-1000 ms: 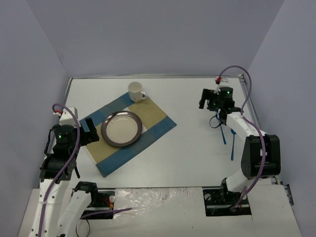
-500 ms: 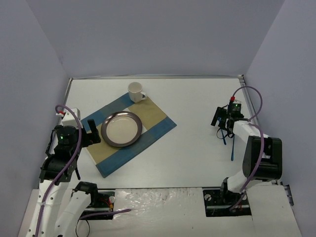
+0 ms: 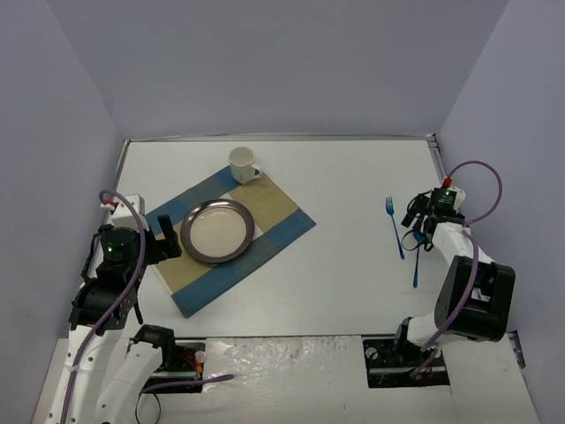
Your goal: Set the dinner table for one person
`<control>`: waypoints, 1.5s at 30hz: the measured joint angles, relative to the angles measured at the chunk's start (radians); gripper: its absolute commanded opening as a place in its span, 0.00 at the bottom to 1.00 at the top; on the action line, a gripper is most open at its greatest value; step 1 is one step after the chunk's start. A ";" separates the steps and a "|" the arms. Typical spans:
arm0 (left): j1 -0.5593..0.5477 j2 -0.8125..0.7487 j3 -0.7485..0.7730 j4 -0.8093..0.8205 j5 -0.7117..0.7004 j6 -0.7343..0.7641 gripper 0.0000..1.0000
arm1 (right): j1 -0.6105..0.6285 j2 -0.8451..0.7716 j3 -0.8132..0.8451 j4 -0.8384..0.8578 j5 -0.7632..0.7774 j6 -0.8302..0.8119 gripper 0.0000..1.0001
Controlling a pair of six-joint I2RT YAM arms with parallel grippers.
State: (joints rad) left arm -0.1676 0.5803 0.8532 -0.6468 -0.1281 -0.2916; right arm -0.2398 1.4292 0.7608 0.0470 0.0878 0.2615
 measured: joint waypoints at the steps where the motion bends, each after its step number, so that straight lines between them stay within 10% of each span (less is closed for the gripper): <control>1: -0.005 -0.002 0.000 0.000 0.000 0.000 0.97 | -0.014 0.005 -0.002 -0.008 -0.003 0.000 0.78; 17: -0.062 -0.060 0.000 -0.003 -0.009 0.001 0.97 | -0.061 0.118 0.001 -0.118 -0.066 0.027 0.57; 33: -0.066 -0.084 0.000 -0.009 -0.031 0.001 0.97 | -0.039 0.212 0.088 -0.108 -0.002 0.067 0.02; 45: -0.068 -0.076 0.000 -0.014 -0.038 0.001 0.97 | -0.017 0.294 0.182 -0.104 0.028 -0.020 0.00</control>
State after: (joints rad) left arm -0.2356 0.5041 0.8532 -0.6604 -0.1665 -0.2909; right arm -0.2567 1.7234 0.9430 -0.0571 0.1156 0.2418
